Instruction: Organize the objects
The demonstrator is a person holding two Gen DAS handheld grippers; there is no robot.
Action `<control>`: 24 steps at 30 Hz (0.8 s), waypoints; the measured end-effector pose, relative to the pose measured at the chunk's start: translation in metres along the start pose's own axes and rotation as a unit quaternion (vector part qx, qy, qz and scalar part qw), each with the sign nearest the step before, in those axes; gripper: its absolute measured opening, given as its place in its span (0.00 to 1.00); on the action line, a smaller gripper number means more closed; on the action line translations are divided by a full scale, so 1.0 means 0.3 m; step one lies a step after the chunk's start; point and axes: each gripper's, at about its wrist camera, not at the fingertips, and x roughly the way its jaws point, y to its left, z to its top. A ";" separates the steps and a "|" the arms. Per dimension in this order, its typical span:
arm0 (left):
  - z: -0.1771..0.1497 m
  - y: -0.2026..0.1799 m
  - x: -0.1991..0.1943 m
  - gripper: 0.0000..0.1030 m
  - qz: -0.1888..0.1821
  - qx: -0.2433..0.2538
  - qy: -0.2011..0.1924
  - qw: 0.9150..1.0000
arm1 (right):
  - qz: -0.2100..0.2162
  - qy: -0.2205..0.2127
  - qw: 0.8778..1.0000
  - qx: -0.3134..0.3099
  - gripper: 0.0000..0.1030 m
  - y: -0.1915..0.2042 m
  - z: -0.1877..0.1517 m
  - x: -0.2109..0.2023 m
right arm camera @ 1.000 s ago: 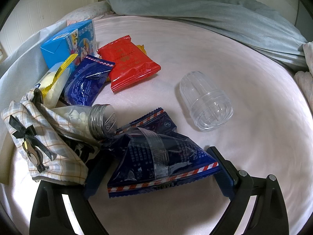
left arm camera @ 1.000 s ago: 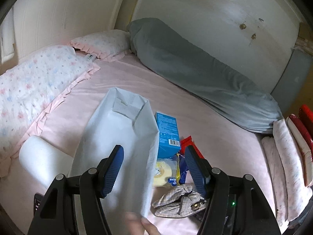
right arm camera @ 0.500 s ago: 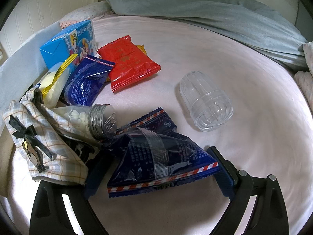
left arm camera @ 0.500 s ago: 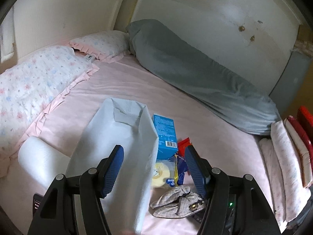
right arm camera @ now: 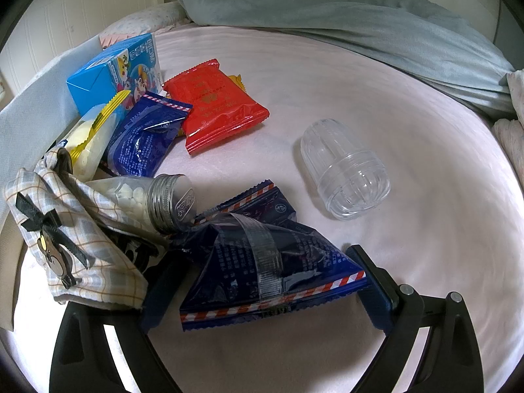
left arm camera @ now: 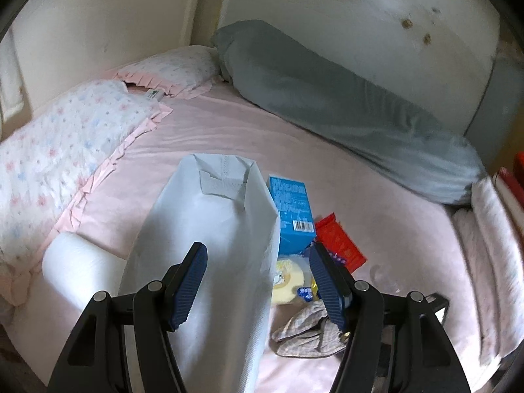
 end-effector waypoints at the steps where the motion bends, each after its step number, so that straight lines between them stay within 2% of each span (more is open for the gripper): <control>1: -0.002 -0.010 0.004 0.60 0.004 0.008 0.002 1.000 | 0.000 0.000 1.000 0.000 0.92 0.000 0.000 0.000; 6: -0.006 -0.030 0.015 0.60 0.001 0.021 0.011 1.000 | 0.001 0.000 1.000 0.000 0.93 -0.004 0.001 0.004; 9: -0.003 -0.030 0.018 0.60 0.000 0.018 0.013 1.000 | -0.009 -0.002 1.000 -0.007 0.93 0.005 0.001 0.006; 12: -0.001 -0.036 0.027 0.60 -0.013 0.009 0.019 1.000 | -0.002 0.002 1.000 0.006 0.94 -0.008 0.002 0.010; 14: -0.006 -0.042 0.037 0.60 -0.024 0.007 0.025 0.999 | 0.003 0.016 1.000 0.019 0.94 -0.017 0.006 0.012; 17: -0.014 -0.053 0.055 0.60 -0.042 0.003 0.036 0.998 | 0.010 0.064 0.996 0.055 0.94 -0.034 0.034 0.014; 18: -0.015 -0.055 0.059 0.60 -0.042 0.005 0.037 0.998 | 0.019 0.083 0.994 0.070 0.91 -0.045 0.044 0.008; 20: -0.018 -0.061 0.068 0.60 -0.031 0.009 0.038 0.999 | 0.042 0.099 0.991 0.079 0.68 -0.065 0.056 -0.020; 21: -0.020 -0.064 0.073 0.60 -0.027 0.010 0.039 0.999 | 0.050 0.107 0.990 0.079 0.47 -0.078 0.063 -0.041; 22: -0.024 -0.069 0.081 0.60 -0.026 0.011 0.042 0.999 | 0.050 0.112 0.989 0.078 0.40 -0.089 0.070 -0.059; 24: -0.030 -0.079 0.088 0.61 -0.029 0.011 0.047 0.998 | 0.035 0.098 0.992 0.076 0.40 -0.118 0.100 -0.137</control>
